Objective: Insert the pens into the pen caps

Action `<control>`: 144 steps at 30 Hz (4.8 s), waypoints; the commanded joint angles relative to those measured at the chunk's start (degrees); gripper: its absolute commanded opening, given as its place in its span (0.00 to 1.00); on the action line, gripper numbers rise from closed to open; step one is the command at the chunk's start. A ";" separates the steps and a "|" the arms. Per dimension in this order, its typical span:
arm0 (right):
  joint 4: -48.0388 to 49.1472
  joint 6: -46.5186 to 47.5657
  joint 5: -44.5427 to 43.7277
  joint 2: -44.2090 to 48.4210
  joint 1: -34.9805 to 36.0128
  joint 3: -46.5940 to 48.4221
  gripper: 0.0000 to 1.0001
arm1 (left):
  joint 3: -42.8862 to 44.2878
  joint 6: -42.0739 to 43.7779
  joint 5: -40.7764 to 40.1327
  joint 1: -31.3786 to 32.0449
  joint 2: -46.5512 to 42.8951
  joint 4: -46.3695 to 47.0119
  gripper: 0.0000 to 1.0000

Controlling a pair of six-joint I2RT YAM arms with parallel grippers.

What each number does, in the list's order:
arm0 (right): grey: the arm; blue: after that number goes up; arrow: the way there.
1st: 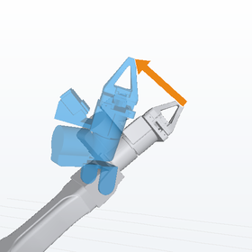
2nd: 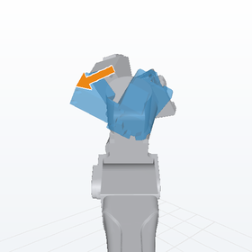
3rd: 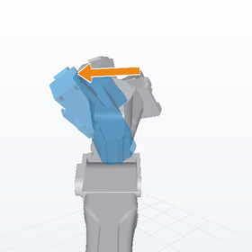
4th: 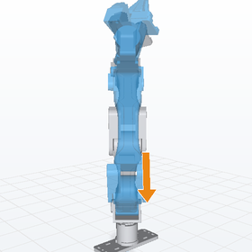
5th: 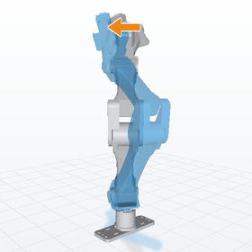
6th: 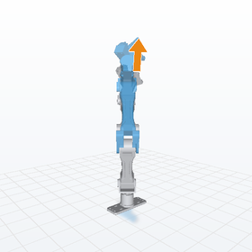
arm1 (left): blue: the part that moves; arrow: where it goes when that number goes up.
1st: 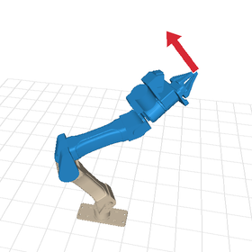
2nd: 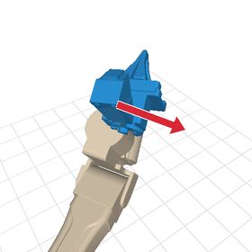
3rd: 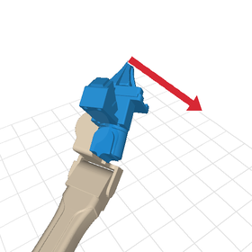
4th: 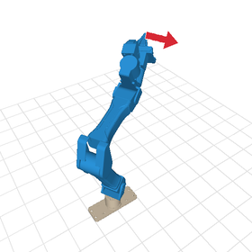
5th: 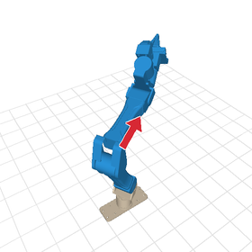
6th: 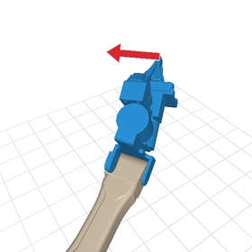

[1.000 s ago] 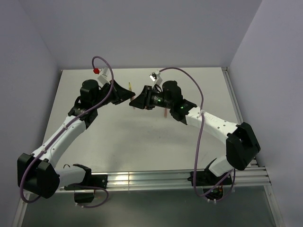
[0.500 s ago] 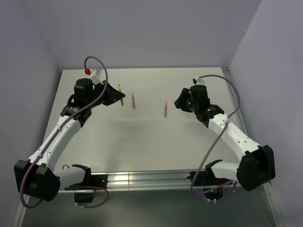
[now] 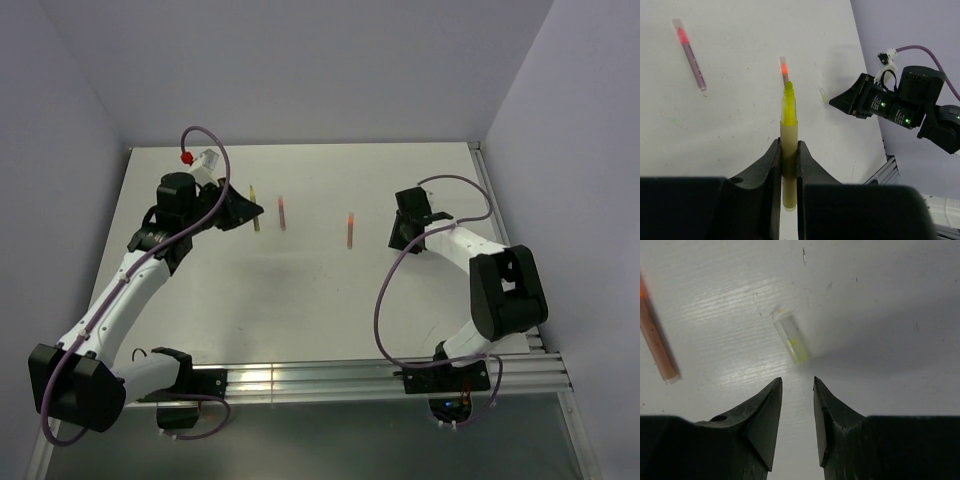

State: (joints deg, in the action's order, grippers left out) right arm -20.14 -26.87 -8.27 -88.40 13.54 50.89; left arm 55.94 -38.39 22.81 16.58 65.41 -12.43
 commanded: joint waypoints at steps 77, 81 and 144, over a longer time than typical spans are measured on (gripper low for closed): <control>29.96 -14.42 35.07 16.41 2.80 7.56 0.00 | -0.75 9.39 22.55 13.47 -0.36 11.28 0.00; 41.29 -21.46 35.35 18.44 6.49 5.01 0.00 | -0.22 9.04 20.00 15.85 -1.51 11.81 0.00; 45.72 -18.48 16.89 19.67 26.36 5.71 0.00 | -0.13 6.14 11.46 15.32 -4.06 13.57 0.00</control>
State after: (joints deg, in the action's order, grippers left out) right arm 24.71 -46.52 10.13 -69.80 39.24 53.69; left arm 55.16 -31.53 33.19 32.21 62.35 -2.39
